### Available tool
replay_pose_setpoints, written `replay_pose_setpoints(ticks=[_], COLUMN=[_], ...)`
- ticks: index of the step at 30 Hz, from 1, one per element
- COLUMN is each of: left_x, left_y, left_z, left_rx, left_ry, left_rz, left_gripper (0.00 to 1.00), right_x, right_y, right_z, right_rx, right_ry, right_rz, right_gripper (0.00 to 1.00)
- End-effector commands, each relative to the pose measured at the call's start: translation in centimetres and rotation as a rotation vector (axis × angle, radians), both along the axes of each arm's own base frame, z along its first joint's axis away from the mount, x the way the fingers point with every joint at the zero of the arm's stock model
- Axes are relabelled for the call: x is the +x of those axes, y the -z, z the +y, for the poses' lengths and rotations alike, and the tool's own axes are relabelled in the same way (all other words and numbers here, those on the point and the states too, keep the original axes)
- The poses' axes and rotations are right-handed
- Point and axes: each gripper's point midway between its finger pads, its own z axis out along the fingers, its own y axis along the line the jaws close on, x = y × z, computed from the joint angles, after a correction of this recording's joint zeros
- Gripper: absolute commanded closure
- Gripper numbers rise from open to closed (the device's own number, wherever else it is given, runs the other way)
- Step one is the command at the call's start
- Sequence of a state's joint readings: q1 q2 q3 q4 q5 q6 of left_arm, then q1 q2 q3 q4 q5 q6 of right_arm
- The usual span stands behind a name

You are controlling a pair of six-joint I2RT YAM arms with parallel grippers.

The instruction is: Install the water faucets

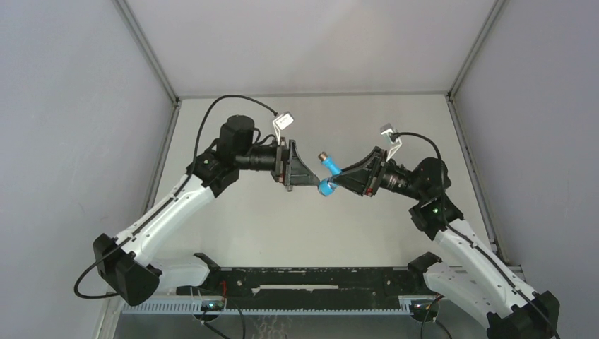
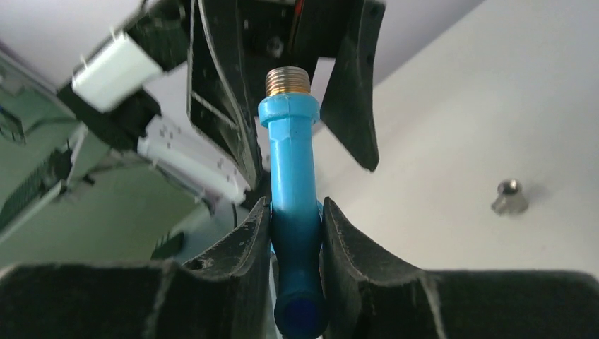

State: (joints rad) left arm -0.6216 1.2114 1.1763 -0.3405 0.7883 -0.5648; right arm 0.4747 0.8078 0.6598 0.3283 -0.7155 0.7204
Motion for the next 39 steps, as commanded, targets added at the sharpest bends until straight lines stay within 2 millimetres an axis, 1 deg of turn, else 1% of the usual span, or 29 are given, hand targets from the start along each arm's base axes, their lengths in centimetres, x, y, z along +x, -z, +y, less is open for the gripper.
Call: replay_pose_setpoints(ticks=[1,7,9,10,11,14,15,17,19,22,24,26,28,29,30,32,33,35,36,37,39], left_x=[-1.8,-3.8,-4.0,-4.1,-4.3,-4.6,-4.7,-4.9,-4.9,-5.0,-5.0,-4.9,-4.6,-4.4,-4.1,-3.5,-3.3,-2.7,-2.6,-2.3,-2.3], left_y=[-2.4,-3.2,-3.1,-3.1,-3.0,-2.9,-2.8,-2.3,-1.9,-1.9,-2.1,-2.3,-2.3,-2.3,-2.2,-2.2,-2.2,-3.0,-2.9,-3.5,-4.0], left_z=[-0.4,-1.8,-2.1,-2.2,-2.3,-2.4,-2.4,-2.4,-2.3,-2.4,-2.4,-2.4,-2.6,-2.6,-2.6,-2.5,-2.5,-2.5,-2.4,-2.4,-2.3], left_rx=[-0.039,-0.056,-0.055,-0.056,-0.056,-0.057,-0.055,-0.039,-0.022,-0.021,-0.025,-0.028,-0.024,-0.021,-0.013,-0.007,-0.011,-0.057,-0.071,-0.102,-0.132], left_ry=[0.132,0.228,0.238,0.247,0.259,0.278,0.282,0.296,0.297,0.301,0.302,0.296,0.278,0.267,0.246,0.209,0.190,0.153,0.140,0.129,0.123], left_rz=[-0.084,-0.106,-0.102,-0.098,-0.090,-0.082,-0.080,-0.076,-0.071,-0.070,-0.076,-0.082,-0.083,-0.081,-0.082,-0.074,-0.068,-0.075,-0.055,-0.068,-0.069], left_gripper=[0.10,0.11,0.15,0.18,0.24,0.37,0.39,0.37,0.38,0.50,0.62,0.78,0.97,1.00,1.00,1.00,1.00,1.00,1.00,1.00,1.00], right_x=[-3.4,-4.3,-4.5,-4.5,-4.6,-4.6,-4.7,-4.8,-4.9,-5.0,-5.0,-5.0,-4.9,-4.7,-4.4,-3.9,-3.6,-3.1,-2.4,-2.2,-1.8], right_y=[2.9,3.1,3.3,3.3,3.3,3.4,3.4,3.3,3.2,3.3,3.4,3.5,3.6,3.5,3.4,2.9,2.3,0.7,0.4,-0.4,-1.5], right_z=[-0.1,0.3,0.4,0.4,0.4,0.4,0.4,0.4,0.4,0.4,0.5,0.5,0.5,0.4,0.2,-0.2,-0.5,-1.4,-1.8,-2.4,-3.2], right_rx=[-0.163,-0.184,-0.198,-0.200,-0.203,-0.206,-0.205,-0.203,-0.201,-0.203,-0.205,-0.207,-0.210,-0.209,-0.205,-0.181,-0.156,-0.076,-0.044,0.013,0.122], right_ry=[-0.184,-0.261,-0.269,-0.272,-0.273,-0.277,-0.280,-0.285,-0.295,-0.298,-0.300,-0.303,-0.295,-0.286,-0.266,-0.219,-0.188,-0.094,-0.039,0.024,0.096], right_rz=[0.019,0.006,0.018,0.017,0.019,0.018,0.014,0.011,0.007,0.011,0.015,0.014,0.020,0.024,0.030,0.031,0.019,-0.003,-0.010,-0.005,-0.017], right_gripper=[1.00,1.00,1.00,1.00,1.00,1.00,1.00,1.00,1.00,1.00,1.00,1.00,1.00,1.00,0.99,0.70,0.58,0.29,0.26,0.22,0.17])
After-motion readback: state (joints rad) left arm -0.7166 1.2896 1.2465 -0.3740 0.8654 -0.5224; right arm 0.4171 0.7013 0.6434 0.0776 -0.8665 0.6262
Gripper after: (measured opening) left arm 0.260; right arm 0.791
